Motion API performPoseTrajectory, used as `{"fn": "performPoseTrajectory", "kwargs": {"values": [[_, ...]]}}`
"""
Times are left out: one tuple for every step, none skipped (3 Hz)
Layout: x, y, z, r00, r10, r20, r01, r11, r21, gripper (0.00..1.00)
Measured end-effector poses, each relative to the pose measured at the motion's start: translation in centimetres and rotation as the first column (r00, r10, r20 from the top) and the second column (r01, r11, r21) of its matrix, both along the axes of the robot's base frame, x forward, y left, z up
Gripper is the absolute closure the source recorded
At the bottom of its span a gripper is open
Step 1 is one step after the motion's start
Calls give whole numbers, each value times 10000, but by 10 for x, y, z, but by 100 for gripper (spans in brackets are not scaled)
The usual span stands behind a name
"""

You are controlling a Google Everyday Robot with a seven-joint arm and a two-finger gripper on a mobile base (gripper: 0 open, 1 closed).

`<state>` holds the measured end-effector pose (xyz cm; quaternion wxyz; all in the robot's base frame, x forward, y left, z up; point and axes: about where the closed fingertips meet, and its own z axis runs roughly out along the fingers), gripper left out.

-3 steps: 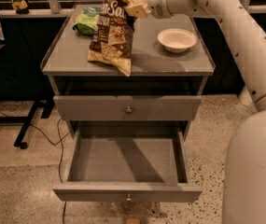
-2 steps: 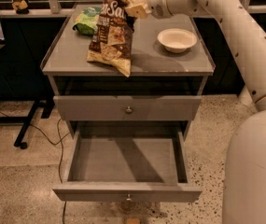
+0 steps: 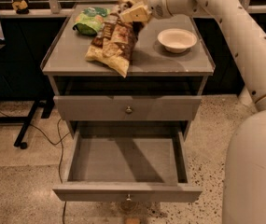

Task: Pick brown chip bag from middle drawer and place on counter

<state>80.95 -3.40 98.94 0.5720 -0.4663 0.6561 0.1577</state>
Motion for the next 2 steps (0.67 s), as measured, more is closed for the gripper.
{"fn": "performPoseTrajectory", "kwargs": {"values": [[0,0,0,10000,1,-1,-1,10000,0,0],[0,0,0,10000,1,-1,-1,10000,0,0]]}}
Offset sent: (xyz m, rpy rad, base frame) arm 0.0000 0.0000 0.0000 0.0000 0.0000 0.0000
